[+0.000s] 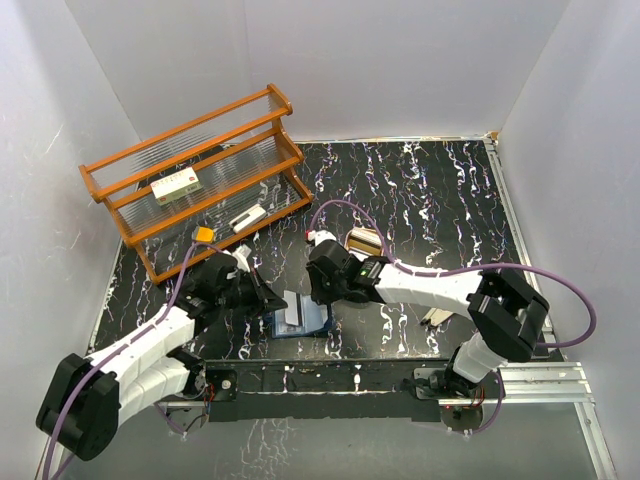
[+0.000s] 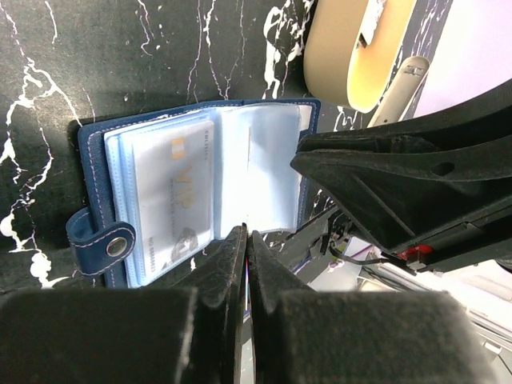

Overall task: Put the credit cards into the card holder
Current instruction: Insert the credit card into the card holder.

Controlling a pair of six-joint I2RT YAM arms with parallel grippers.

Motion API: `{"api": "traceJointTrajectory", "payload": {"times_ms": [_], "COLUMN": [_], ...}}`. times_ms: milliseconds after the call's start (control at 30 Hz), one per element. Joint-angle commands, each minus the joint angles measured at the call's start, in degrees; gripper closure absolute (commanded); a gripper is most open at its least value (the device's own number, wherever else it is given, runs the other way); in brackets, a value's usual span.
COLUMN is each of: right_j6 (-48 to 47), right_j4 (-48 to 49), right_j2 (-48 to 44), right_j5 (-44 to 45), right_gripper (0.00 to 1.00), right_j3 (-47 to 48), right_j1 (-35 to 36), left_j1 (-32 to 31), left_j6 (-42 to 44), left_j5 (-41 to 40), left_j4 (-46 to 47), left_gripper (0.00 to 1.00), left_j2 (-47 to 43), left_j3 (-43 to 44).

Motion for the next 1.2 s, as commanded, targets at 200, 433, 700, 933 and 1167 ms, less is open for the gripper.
{"api": "traceJointTrajectory", "payload": {"times_ms": [200,433,700,933,1167], "right_j6": [-1.8,-1.7,-2.9,-3.4,-3.7], "right_j4": [3.9,4.1,5.7,5.3,5.5], "right_j2": [0.0,0.7,0.9,2.8,3.3], "right_j5": [2.5,3.4,5.7,5.7,6.3], "right_gripper": [0.89,0.89,0.9,0.91,0.91], "right_j3": [-2.6,-3.3,-5.6,-5.5,-6.3], "right_j1": [0.2,0.2,0.2,0.2,0.2], "left_j1": [-0.2,-0.2,-0.2,-0.2,-0.2], "left_j6": [1.8,1.7,3.2,3.7,4.7], "left_j5": [2.9,4.2,3.0,1.2,1.8], "left_j4": [5.1,8.9,5.4,-1.7,0.2], "left_gripper": [1.0,1.0,1.0,1.0,1.0], "left_j2": [2.8,5.0,5.7,3.6,5.9], "left_j3": [-2.5,-3.4,-2.2,0.0,-0.2]}}
